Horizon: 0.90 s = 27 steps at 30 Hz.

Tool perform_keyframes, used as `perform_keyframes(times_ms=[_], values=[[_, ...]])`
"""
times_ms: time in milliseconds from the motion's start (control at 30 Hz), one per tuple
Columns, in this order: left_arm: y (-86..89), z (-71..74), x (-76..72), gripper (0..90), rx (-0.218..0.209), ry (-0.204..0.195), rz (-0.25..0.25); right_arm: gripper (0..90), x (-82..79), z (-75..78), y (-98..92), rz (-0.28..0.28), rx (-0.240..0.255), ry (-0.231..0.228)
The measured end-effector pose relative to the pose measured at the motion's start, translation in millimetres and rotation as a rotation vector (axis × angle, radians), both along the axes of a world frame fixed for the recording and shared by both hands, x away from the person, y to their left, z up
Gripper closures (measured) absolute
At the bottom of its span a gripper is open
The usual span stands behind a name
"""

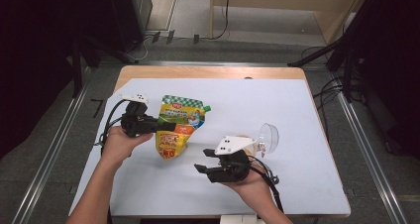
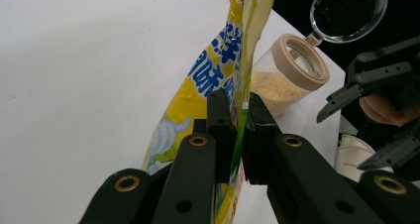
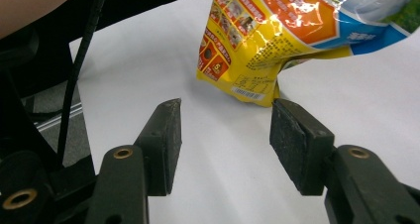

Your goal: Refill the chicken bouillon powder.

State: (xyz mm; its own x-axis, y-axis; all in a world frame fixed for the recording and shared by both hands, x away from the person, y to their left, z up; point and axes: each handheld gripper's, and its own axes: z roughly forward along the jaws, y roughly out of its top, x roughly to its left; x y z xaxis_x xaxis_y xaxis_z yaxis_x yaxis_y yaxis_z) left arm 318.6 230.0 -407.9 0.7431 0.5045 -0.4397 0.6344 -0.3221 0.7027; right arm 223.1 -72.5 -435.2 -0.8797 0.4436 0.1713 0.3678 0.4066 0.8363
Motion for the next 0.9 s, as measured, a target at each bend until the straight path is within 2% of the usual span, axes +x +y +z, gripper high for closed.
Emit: perform_keyframes(times_ms=[200, 400, 467, 567, 700, 900], values=[[6.0, -0.2, -3.2, 82.6, -0.001, 0.001, 0.002, 47.1, 1.7, -0.4, -1.3, -0.001, 0.0, 0.003], [10.1, 1.5, -5.0, 79.5, -0.011, -0.022, 0.002, 47.1, 1.9, -1.0, -1.1, -0.001, -0.008, 0.006], [11.8, 3.5, -6.1, 76.5, -0.028, -0.03, -0.001, 47.0, 2.0, -1.1, -1.1, -0.001, -0.011, 0.009], [12.8, 5.9, -7.2, 70.4, -0.031, -0.039, -0.009, 47.1, 2.2, -1.3, -1.1, -0.001, -0.01, 0.009], [14.8, 11.8, -9.4, 63.1, -0.014, -0.062, -0.001, 47.0, 2.5, -1.5, -1.2, 0.001, -0.012, 0.01], [18.2, 24.3, -12.4, 57.4, -0.002, -0.081, 0.015, 47.1, 3.6, -0.3, -2.2, 0.002, -0.015, 0.013]])
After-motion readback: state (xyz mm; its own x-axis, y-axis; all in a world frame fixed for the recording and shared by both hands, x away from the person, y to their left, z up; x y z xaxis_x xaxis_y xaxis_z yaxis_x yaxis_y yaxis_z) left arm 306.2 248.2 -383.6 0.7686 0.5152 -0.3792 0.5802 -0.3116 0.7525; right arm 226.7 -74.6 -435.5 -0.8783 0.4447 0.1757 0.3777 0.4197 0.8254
